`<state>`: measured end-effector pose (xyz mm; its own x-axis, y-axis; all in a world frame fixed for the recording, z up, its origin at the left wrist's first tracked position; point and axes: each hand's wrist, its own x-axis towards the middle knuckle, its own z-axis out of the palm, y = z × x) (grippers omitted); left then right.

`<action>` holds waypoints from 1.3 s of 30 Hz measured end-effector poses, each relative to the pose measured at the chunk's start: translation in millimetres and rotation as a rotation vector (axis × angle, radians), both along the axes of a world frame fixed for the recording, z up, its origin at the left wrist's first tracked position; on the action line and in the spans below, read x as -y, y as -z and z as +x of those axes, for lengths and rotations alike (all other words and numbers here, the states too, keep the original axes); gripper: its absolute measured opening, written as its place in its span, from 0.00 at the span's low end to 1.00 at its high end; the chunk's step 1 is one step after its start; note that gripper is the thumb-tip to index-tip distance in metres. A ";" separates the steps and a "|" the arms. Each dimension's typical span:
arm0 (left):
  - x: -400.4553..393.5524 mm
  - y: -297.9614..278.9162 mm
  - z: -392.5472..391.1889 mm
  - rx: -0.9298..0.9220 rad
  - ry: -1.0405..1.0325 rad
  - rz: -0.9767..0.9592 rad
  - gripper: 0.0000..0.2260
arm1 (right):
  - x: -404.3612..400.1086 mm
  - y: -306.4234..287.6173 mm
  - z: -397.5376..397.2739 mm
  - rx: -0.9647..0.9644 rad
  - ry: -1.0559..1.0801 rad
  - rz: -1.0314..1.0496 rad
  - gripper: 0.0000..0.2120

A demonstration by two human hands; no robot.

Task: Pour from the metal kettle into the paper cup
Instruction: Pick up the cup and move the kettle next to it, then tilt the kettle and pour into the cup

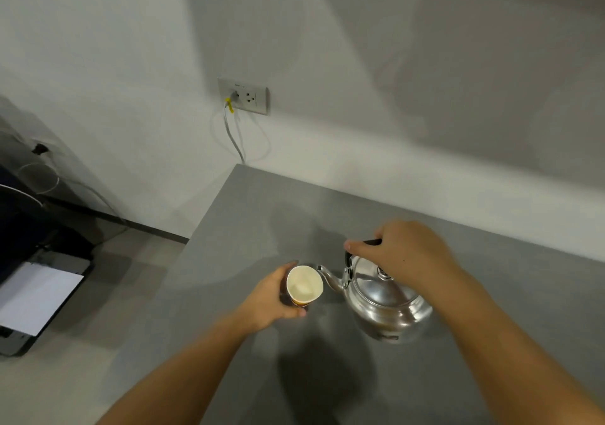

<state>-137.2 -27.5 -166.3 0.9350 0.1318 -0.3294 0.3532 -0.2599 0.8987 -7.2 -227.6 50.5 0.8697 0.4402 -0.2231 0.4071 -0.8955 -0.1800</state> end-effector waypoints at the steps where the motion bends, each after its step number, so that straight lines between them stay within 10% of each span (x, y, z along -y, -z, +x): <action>1: 1.8 -0.4 1.9 0.008 -0.003 -0.002 0.45 | -2.3 0.0 -2.3 0.008 -0.009 -0.019 0.30; 39: 17.0 9.7 12.1 0.067 -0.060 0.083 0.28 | -64.4 5.9 -19.7 0.118 -0.198 -0.263 0.20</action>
